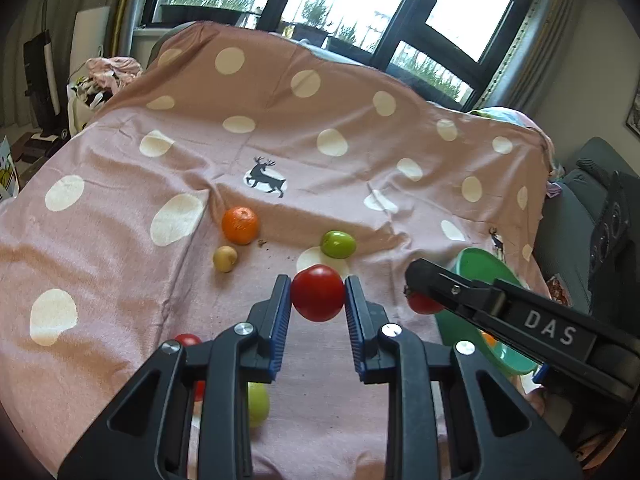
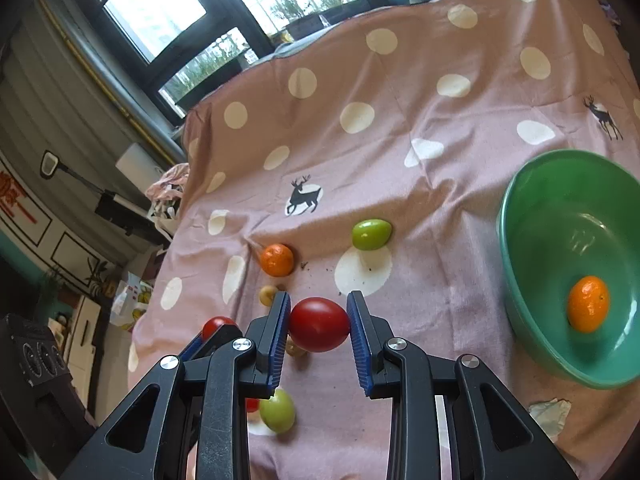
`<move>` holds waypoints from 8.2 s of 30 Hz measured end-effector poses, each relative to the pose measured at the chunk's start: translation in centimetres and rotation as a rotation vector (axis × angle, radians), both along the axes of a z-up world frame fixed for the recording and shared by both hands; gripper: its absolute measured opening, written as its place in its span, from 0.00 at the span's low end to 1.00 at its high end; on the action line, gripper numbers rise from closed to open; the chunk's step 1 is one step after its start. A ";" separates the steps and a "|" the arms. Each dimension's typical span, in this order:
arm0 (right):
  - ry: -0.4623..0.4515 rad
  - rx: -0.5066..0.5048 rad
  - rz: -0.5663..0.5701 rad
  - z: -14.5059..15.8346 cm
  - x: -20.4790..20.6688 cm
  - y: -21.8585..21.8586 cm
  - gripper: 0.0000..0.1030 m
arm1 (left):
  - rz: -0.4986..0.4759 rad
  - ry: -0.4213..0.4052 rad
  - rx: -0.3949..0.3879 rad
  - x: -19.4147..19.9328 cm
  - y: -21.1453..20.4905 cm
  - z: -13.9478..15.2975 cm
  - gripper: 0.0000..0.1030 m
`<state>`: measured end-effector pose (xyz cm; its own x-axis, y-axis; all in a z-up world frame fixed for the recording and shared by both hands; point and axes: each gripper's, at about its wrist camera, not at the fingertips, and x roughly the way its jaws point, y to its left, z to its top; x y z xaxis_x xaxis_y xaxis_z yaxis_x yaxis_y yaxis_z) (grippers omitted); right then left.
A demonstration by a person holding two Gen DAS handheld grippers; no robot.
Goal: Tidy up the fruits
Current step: 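Carry the red tomato with the right gripper over the green bowl, then lower the red tomato into the bowl beside the orange and open the right gripper, then move the right gripper back over the row of fruits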
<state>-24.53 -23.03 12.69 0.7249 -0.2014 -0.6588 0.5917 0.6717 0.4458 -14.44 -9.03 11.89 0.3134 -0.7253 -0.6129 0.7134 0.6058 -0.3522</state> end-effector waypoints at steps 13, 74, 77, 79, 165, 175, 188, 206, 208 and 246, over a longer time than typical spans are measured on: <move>-0.036 -0.053 -0.010 1.7 -1.1 0.9 0.30 | -0.019 -0.049 -0.080 -1.5 1.0 2.2 0.26; -0.103 -0.212 -0.147 5.8 -6.9 1.3 0.30 | -0.122 -0.164 -0.170 -5.5 0.6 4.9 0.26; -0.104 -0.223 -0.170 5.9 -7.5 0.8 0.30 | -0.138 -0.184 -0.154 -6.2 -0.5 5.0 0.26; -0.108 -0.218 -0.180 5.8 -7.8 0.4 0.30 | -0.154 -0.187 -0.151 -6.7 -1.3 5.2 0.26; 0.072 0.071 -0.541 -2.5 -16.5 -11.4 0.31 | -0.549 -0.028 0.200 -13.7 -20.3 -3.9 0.26; 0.091 0.084 -0.542 -2.9 -16.3 -11.6 0.31 | -0.548 -0.022 0.225 -13.8 -20.6 -4.5 0.26; 0.116 0.094 -0.545 -3.3 -16.2 -11.8 0.31 | -0.536 -0.027 0.253 -13.8 -20.9 -4.7 0.26; 0.134 0.101 -0.545 -3.6 -16.1 -11.9 0.31 | -0.514 -0.017 0.269 -13.5 -21.1 -4.9 0.26; 0.135 0.102 -0.547 -3.6 -16.1 -11.9 0.31 | -0.513 -0.015 0.269 -13.5 -21.0 -4.9 0.26; 0.115 -0.111 -0.329 1.3 -8.5 -6.4 0.51 | 0.044 0.014 0.171 1.6 1.5 -1.0 0.70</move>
<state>-32.99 -29.42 13.96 0.5320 -0.4866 -0.6930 0.8261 0.4778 0.2988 -12.83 -7.57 10.85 0.3330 -0.5960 -0.7307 0.6805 0.6883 -0.2512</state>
